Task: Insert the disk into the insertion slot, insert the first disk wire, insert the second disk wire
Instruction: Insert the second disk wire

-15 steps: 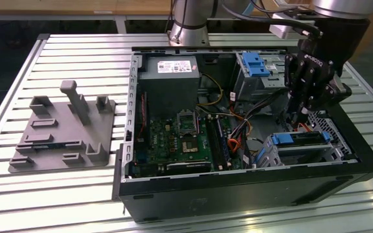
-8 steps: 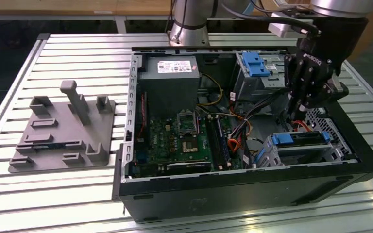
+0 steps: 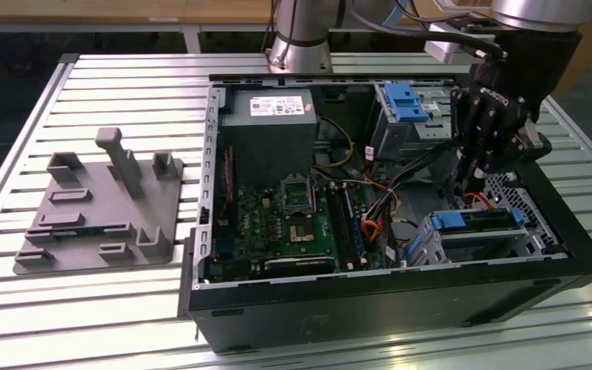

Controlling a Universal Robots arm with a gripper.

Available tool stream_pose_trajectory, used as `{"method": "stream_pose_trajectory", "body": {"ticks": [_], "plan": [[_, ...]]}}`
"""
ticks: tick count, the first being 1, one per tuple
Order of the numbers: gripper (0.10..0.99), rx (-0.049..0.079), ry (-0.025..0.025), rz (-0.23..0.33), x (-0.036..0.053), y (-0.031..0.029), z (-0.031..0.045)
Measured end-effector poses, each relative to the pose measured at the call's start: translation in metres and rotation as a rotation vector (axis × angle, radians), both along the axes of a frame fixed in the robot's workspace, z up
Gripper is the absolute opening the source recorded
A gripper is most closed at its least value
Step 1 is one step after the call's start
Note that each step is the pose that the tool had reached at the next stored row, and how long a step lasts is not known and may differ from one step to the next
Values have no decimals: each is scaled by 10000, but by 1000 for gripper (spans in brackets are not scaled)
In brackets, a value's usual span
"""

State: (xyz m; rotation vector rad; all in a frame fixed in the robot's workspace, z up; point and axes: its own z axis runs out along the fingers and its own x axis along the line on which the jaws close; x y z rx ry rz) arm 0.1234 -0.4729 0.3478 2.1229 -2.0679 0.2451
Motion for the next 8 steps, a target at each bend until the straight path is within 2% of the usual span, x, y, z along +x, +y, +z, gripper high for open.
{"method": "stream_pose_trajectory", "body": {"ticks": [8], "plan": [[263,9,-123,1,-1,0,-19]]}}
